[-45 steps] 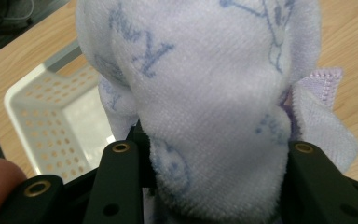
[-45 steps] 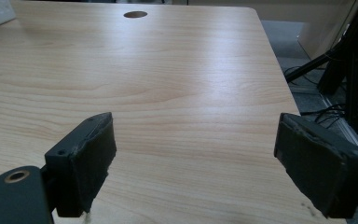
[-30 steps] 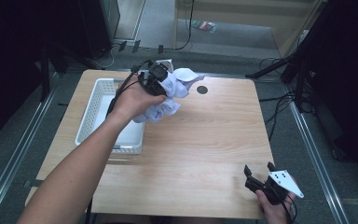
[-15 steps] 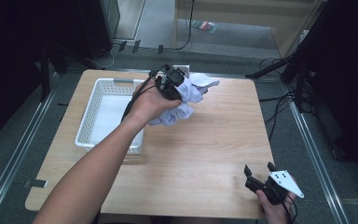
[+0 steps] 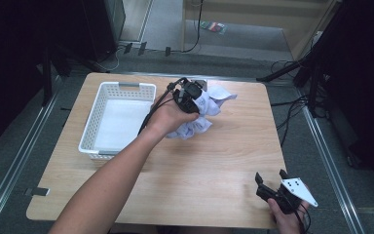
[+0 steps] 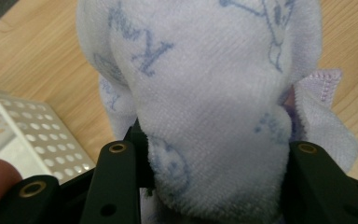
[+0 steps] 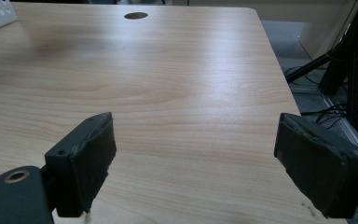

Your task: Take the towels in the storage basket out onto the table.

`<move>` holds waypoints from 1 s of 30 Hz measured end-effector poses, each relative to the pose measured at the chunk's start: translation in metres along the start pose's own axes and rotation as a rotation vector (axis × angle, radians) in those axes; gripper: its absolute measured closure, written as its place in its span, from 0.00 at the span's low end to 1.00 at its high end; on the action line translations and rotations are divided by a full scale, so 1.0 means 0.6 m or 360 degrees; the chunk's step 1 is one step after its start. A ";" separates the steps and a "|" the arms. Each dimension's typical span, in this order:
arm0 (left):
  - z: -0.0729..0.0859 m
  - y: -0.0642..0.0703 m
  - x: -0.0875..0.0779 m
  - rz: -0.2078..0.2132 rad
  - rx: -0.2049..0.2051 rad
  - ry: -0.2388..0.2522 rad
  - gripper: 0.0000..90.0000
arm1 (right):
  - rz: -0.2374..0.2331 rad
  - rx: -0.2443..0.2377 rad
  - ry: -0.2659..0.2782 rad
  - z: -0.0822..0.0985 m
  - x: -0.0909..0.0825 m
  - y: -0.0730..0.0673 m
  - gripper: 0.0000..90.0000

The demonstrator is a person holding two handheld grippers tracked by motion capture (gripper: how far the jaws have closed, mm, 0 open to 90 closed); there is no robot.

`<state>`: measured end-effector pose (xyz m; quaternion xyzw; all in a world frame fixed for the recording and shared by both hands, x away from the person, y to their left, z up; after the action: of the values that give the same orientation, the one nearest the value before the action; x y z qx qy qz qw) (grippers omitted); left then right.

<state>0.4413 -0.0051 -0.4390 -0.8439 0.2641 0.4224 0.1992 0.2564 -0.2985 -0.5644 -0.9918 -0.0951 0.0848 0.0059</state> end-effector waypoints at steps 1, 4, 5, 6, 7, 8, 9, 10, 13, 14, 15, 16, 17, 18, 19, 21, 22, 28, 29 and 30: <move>0.000 0.000 0.000 0.0000 0.0000 0.0000 0.62 | 0.0001 0.0000 -0.0002 0.000 0.000 0.000 0.14; 0.009 0.004 0.018 0.0017 -0.0016 -0.0013 0.61 | 0.0000 0.0005 -0.0001 0.000 0.000 0.000 0.14; 0.013 0.005 0.024 0.0023 -0.0025 -0.0017 0.61 | -0.0001 0.0001 -0.0001 0.000 0.000 0.000 0.14; 0.019 0.007 0.034 0.0039 -0.0032 -0.0023 0.61 | -0.0001 0.0005 -0.0002 0.000 0.000 0.000 0.14; 0.022 0.008 0.039 0.0048 -0.0037 -0.0032 0.61 | 0.0000 0.0005 -0.0002 0.000 0.000 0.000 0.14; 0.025 0.010 0.044 0.0052 -0.0046 -0.0033 0.61 | 0.0000 0.0003 0.0000 0.000 0.000 0.000 0.14; 0.028 0.013 0.049 0.0060 -0.0052 -0.0039 0.61 | -0.0001 0.0003 -0.0001 0.000 0.000 0.000 0.14; 0.031 0.015 0.054 0.0066 -0.0044 -0.0050 0.60 | -0.0001 0.0004 -0.0001 0.000 0.000 0.000 0.14; 0.037 0.019 0.064 0.0066 -0.0035 -0.0057 0.60 | 0.0000 0.0003 -0.0001 0.000 0.000 0.000 0.14; 0.042 0.019 0.070 0.0065 -0.0053 -0.0063 0.59 | 0.0000 0.0002 0.0000 0.000 0.000 0.000 0.14; 0.042 0.019 0.070 0.0065 -0.0053 -0.0063 0.58 | 0.0000 0.0002 0.0000 0.000 0.000 0.000 0.14; 0.046 0.017 0.076 0.0088 -0.0072 -0.0051 0.57 | 0.0000 0.0001 0.0000 0.000 0.000 0.000 0.14; 0.049 0.018 0.079 0.0119 -0.0090 -0.0057 0.57 | 0.0000 0.0001 0.0000 0.000 0.000 0.000 0.14; 0.049 0.018 0.079 0.0119 -0.0090 -0.0057 0.55 | -0.0001 0.0003 -0.0001 0.000 0.000 0.000 0.14; 0.052 0.019 0.082 0.0138 -0.0102 -0.0058 0.55 | -0.0001 0.0003 -0.0001 0.000 0.000 0.000 0.14; 0.057 0.021 0.088 0.0156 -0.0109 -0.0076 0.51 | 0.0000 0.0003 0.0000 0.000 0.000 0.000 0.14; 0.061 0.025 0.092 0.0152 -0.0108 -0.0094 0.46 | -0.0001 0.0004 0.0000 0.000 0.000 0.000 0.14; 0.055 0.033 0.087 0.0272 -0.0172 -0.0052 0.25 | 0.0000 0.0003 0.0000 0.000 0.000 0.000 0.14; 0.052 0.033 0.084 0.0279 -0.0179 -0.0044 0.19 | 0.0001 0.0004 -0.0002 0.000 0.000 0.000 0.14; 0.050 0.034 0.081 0.0276 -0.0187 -0.0027 0.15 | 0.0001 0.0004 -0.0002 0.000 0.000 0.000 0.14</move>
<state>0.4351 -0.0175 -0.4981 -0.8245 0.3092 0.4600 0.1141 0.2563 -0.2988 -0.5644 -0.9918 -0.0946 0.0855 0.0070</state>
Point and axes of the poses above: each handheld gripper's, and its own axes: x roughly forward along the jaws, z roughly out of its underside, y roughly to its right, the point moved 5 cm from there along x, roughly forward along the jaws, and after that the axes turned 12 degrees about y, right-handed, at the moved point
